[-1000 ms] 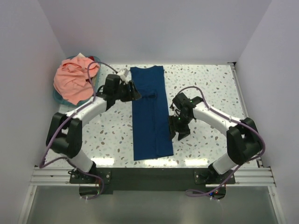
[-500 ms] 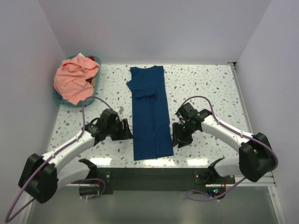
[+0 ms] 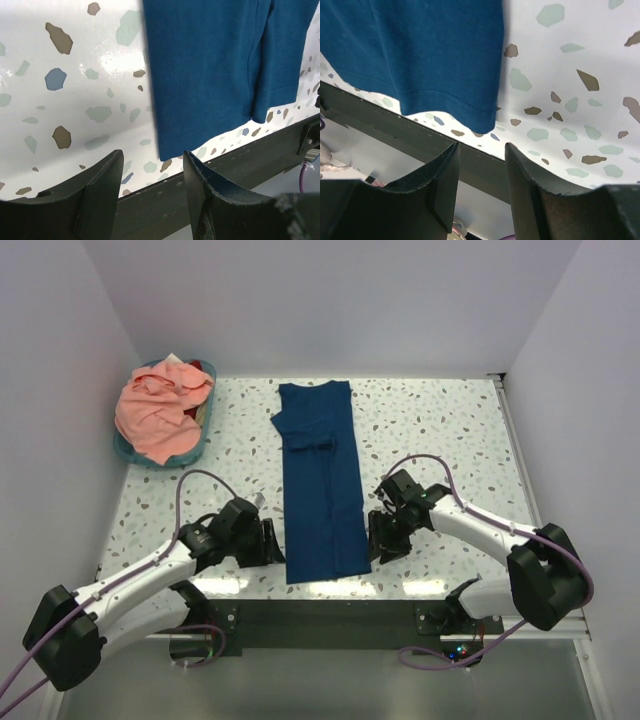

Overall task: Fold and stack the t-shirts
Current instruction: Fold the tshirt

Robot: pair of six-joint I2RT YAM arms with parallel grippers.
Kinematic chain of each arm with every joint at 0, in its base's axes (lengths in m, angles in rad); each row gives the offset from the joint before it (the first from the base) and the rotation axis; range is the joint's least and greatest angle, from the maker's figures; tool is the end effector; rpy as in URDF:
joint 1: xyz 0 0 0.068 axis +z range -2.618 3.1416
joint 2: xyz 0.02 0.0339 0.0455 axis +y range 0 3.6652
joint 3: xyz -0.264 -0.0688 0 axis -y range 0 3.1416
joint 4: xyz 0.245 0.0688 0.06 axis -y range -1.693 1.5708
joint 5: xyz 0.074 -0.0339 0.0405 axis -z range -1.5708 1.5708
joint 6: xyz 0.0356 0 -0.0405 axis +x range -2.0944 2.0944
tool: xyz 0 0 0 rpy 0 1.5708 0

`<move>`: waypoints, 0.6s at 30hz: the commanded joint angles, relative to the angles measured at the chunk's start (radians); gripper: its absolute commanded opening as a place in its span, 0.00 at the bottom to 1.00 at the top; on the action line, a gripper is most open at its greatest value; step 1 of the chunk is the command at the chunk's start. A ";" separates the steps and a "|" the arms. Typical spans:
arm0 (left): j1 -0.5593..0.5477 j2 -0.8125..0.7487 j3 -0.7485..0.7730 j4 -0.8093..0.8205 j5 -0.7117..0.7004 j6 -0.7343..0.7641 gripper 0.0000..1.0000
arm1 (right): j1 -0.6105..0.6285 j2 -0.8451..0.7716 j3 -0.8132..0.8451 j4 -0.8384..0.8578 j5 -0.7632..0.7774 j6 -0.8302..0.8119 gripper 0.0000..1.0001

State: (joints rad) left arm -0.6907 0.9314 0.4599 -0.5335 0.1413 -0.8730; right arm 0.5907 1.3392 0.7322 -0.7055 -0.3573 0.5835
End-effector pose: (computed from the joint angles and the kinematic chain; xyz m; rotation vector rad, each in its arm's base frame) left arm 0.1252 -0.1100 0.1753 -0.1941 2.7459 -0.7019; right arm 0.1777 0.1341 0.1762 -0.0825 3.0502 0.6781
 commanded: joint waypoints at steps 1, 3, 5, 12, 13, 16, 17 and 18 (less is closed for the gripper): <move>-0.012 -0.034 -0.026 0.026 0.013 -0.023 0.56 | 0.011 0.001 0.007 0.063 -0.015 0.012 0.46; -0.010 -0.043 -0.030 0.041 0.012 -0.014 0.56 | 0.020 0.024 0.012 0.080 -0.019 0.007 0.46; -0.012 -0.028 -0.004 0.026 -0.009 0.008 0.57 | 0.027 0.032 0.018 0.084 -0.009 0.004 0.46; -0.018 0.043 -0.038 0.113 0.041 -0.004 0.57 | 0.050 0.092 -0.008 0.101 -0.016 -0.005 0.43; -0.018 0.046 -0.046 0.125 0.052 -0.015 0.57 | 0.050 0.100 -0.019 0.101 -0.016 -0.005 0.42; -0.032 0.043 -0.078 0.164 0.073 -0.037 0.57 | 0.052 0.117 -0.039 0.120 -0.038 -0.010 0.38; -0.042 0.032 -0.085 0.190 0.078 -0.049 0.57 | 0.051 0.120 -0.042 0.126 -0.043 -0.011 0.33; -0.047 0.027 -0.098 0.201 0.086 -0.058 0.57 | 0.052 0.121 -0.045 0.127 -0.048 -0.016 0.31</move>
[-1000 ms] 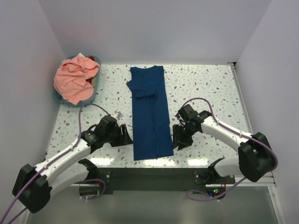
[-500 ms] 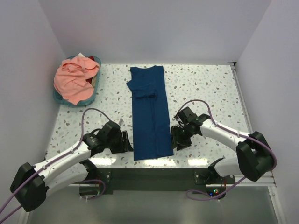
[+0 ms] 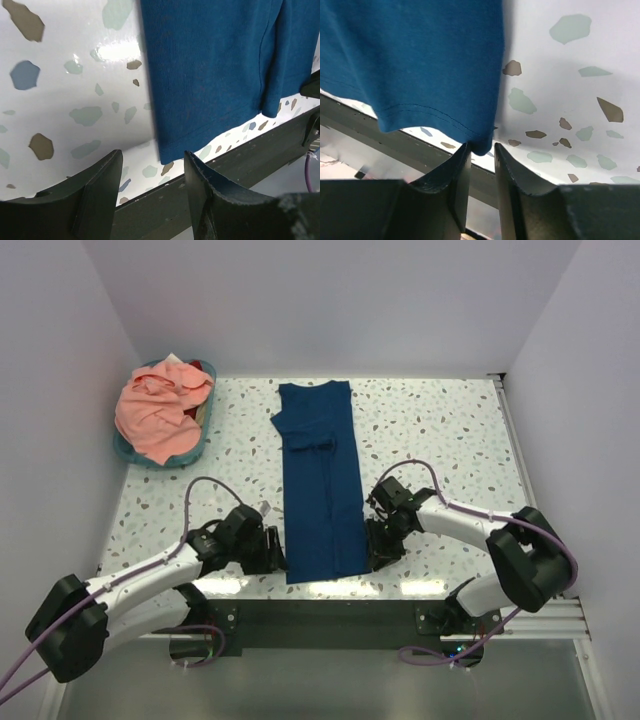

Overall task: Fold and stack the t-shirts
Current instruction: Fold the tshirt

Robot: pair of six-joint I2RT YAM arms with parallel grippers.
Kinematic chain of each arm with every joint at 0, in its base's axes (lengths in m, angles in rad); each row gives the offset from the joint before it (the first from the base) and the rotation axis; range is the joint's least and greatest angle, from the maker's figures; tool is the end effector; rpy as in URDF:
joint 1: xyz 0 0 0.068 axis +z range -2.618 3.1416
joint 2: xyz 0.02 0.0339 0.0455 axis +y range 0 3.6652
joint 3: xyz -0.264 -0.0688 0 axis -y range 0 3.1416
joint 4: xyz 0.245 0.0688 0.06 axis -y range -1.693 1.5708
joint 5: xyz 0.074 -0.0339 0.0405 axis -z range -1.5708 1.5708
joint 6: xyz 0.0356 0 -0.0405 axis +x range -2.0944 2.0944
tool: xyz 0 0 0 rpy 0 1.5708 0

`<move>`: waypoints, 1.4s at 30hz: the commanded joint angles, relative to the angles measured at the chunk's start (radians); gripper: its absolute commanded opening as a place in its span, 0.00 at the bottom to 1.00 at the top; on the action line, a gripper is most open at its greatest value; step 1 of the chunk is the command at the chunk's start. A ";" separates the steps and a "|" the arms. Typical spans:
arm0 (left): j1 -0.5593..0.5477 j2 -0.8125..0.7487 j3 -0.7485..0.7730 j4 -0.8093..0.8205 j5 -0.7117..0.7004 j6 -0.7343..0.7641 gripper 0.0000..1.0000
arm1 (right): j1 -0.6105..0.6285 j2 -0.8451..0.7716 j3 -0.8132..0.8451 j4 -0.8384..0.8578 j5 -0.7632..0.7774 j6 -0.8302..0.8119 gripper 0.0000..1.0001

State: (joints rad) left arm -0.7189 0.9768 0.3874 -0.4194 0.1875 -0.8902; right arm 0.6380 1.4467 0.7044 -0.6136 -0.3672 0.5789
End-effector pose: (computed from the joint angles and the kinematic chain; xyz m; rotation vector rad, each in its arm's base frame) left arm 0.1216 -0.1152 0.1538 -0.1629 2.7809 -0.7607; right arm 0.1782 0.1480 0.1493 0.1506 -3.0346 -0.6501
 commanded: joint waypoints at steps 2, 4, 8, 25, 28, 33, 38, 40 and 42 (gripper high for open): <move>-0.034 -0.023 -0.038 0.123 0.053 -0.059 0.57 | 0.006 0.024 -0.017 0.034 -0.044 -0.013 0.24; -0.051 -0.010 -0.041 0.136 0.056 -0.072 0.57 | 0.006 0.035 -0.022 0.035 -0.056 -0.017 0.22; -0.094 0.052 -0.038 0.175 0.056 -0.084 0.57 | 0.005 0.046 -0.029 0.055 -0.067 -0.017 0.17; -0.220 0.163 0.045 0.021 -0.128 -0.158 0.34 | 0.006 0.021 0.009 0.037 -0.053 -0.011 0.12; -0.224 0.171 0.062 0.007 -0.152 -0.147 0.26 | 0.005 0.020 0.013 0.034 -0.052 -0.014 0.10; -0.225 0.194 0.071 0.065 -0.178 -0.093 0.10 | 0.006 -0.002 0.021 0.034 -0.058 -0.022 0.02; -0.226 0.220 0.097 0.047 -0.184 -0.064 0.00 | 0.006 -0.020 0.024 0.019 -0.059 -0.022 0.00; -0.226 0.197 0.097 0.028 -0.209 -0.065 0.00 | 0.006 -0.025 0.033 -0.001 -0.061 -0.027 0.00; -0.226 0.174 0.094 -0.004 -0.207 -0.073 0.00 | 0.006 -0.028 0.040 -0.041 -0.059 -0.031 0.00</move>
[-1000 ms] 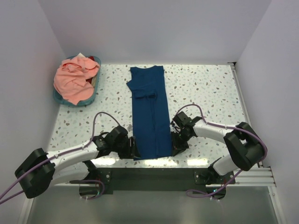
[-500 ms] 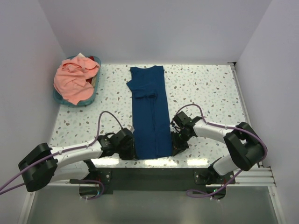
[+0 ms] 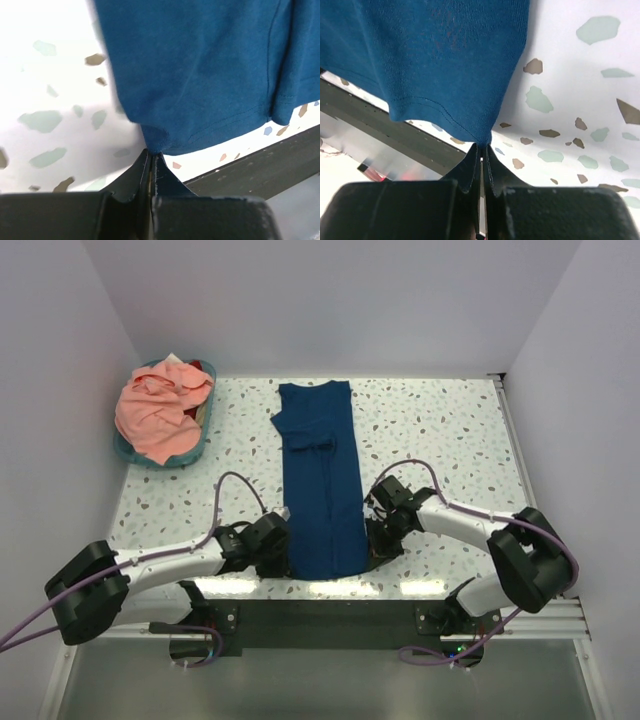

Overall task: Fold and stack the t-shirts
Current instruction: Fold the tshirt

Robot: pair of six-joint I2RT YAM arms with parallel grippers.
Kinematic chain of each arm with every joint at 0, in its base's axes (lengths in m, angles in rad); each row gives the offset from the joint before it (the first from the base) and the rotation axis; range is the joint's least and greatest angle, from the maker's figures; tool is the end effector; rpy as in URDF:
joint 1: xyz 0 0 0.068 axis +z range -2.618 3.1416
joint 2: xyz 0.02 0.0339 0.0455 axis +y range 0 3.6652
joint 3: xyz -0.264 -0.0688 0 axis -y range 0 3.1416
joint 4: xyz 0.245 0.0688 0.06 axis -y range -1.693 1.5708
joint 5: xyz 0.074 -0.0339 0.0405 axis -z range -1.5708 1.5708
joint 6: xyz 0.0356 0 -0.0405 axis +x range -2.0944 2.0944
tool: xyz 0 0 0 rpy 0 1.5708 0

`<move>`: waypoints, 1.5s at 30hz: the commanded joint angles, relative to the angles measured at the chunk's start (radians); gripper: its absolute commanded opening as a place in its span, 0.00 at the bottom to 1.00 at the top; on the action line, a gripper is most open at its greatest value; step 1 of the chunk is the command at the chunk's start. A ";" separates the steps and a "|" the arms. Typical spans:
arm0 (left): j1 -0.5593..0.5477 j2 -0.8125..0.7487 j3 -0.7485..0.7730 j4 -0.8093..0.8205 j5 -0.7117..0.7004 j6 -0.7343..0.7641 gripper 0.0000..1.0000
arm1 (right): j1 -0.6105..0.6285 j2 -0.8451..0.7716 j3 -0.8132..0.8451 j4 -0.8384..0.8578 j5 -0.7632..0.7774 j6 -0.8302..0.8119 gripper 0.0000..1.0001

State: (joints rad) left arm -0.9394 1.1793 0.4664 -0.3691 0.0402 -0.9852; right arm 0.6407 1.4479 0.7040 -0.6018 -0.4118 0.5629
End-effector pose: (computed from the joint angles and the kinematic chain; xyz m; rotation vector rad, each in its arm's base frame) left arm 0.1141 -0.1585 0.1459 -0.0506 2.8306 -0.6118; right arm 0.1777 0.1503 0.1498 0.1880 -3.0042 -0.7106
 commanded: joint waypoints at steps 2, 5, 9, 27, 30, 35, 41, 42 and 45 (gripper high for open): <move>-0.006 -0.070 0.006 -0.093 -0.056 0.010 0.00 | 0.004 -0.035 0.038 -0.093 -0.018 -0.018 0.00; -0.009 -0.130 -0.014 -0.108 -0.002 0.003 0.00 | 0.004 -0.066 0.032 -0.143 -0.022 -0.029 0.00; -0.032 -0.179 -0.031 -0.106 0.056 -0.004 0.00 | 0.005 -0.110 0.035 -0.200 -0.045 -0.035 0.00; 0.017 -0.176 0.192 -0.084 -0.134 0.011 0.00 | 0.011 -0.092 0.316 -0.222 0.131 0.083 0.00; 0.097 -0.132 0.199 -0.024 -0.099 0.066 0.00 | 0.008 -0.049 0.394 -0.211 0.174 0.083 0.00; 0.198 -0.038 0.277 0.032 -0.060 0.178 0.00 | -0.001 0.052 0.488 -0.171 0.264 0.081 0.00; 0.300 0.086 0.368 0.081 -0.045 0.273 0.00 | -0.035 0.150 0.618 -0.128 0.340 0.057 0.00; 0.326 0.106 0.374 0.088 -0.045 0.290 0.00 | -0.047 0.178 0.649 -0.125 0.346 0.051 0.00; 0.376 0.153 0.402 0.122 -0.008 0.319 0.00 | -0.078 0.242 0.710 -0.119 0.358 0.031 0.00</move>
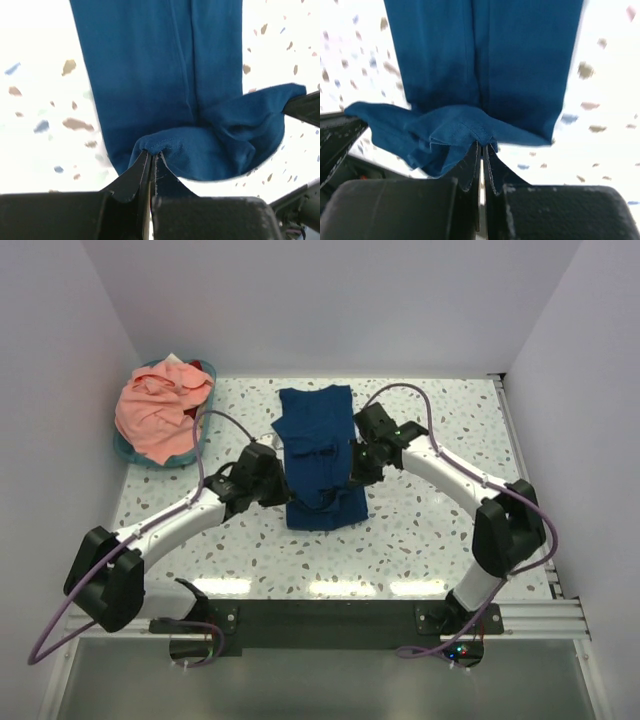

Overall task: Fold and stack the t-shirts
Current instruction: Fold the tshirt

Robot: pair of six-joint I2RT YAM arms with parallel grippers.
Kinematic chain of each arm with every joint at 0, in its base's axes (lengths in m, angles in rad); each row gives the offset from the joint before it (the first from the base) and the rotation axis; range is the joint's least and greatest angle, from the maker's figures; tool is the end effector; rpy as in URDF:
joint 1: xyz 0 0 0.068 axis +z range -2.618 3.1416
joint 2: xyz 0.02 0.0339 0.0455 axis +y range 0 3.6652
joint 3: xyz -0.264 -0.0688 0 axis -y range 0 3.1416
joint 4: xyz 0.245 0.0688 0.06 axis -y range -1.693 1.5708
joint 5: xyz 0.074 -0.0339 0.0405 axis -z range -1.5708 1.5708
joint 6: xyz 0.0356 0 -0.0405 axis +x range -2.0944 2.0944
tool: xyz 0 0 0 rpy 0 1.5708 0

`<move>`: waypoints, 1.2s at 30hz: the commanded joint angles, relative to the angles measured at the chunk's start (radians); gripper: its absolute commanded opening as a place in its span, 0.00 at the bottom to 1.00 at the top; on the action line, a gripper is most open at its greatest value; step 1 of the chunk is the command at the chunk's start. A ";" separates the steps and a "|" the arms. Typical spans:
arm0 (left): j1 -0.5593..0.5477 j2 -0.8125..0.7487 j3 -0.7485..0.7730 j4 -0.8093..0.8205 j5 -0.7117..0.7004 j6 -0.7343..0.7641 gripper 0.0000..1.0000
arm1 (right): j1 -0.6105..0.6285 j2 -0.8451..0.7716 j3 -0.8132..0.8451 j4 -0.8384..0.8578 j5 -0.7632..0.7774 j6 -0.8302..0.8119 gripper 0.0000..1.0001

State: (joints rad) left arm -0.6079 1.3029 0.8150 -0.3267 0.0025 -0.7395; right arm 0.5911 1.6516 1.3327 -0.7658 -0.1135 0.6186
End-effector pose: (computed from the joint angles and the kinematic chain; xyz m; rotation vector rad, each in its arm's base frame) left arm 0.2215 -0.1542 0.2265 -0.1620 2.4768 -0.6175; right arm 0.2833 0.1950 0.2601 -0.0009 2.7592 0.5179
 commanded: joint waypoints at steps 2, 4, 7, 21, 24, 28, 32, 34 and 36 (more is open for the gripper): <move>0.065 0.061 0.081 0.118 0.056 0.092 0.00 | -0.059 0.066 0.108 0.059 0.064 -0.037 0.00; 0.092 0.114 0.117 0.133 0.067 0.114 0.00 | -0.079 0.109 0.152 0.066 0.069 -0.042 0.00; 0.131 0.174 0.160 0.156 0.070 0.141 0.00 | -0.115 0.172 0.216 0.077 0.060 -0.054 0.00; 0.284 0.468 0.361 0.247 0.189 0.187 0.00 | -0.152 0.447 0.559 0.025 0.100 -0.102 0.00; 0.295 0.516 0.407 0.242 0.191 0.199 0.00 | -0.155 0.462 0.585 0.013 0.110 -0.105 0.00; 0.307 0.565 0.454 0.232 0.200 0.209 0.00 | -0.160 0.473 0.602 0.005 0.144 -0.108 0.00; 0.312 0.598 0.486 0.209 0.182 0.209 0.27 | -0.171 0.508 0.644 -0.018 0.146 -0.109 0.09; 0.312 0.589 0.498 0.184 0.137 0.210 0.56 | -0.174 0.534 0.671 -0.035 0.135 -0.115 0.33; 0.312 0.544 0.475 0.192 0.108 0.209 0.67 | -0.174 0.542 0.707 -0.040 0.126 -0.125 0.58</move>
State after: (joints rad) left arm -0.3069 1.8980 1.2629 -0.1478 0.1627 -0.5442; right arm 0.4240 2.1849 1.9675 -0.7784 0.0013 0.5152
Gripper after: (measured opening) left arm 0.624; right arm 0.514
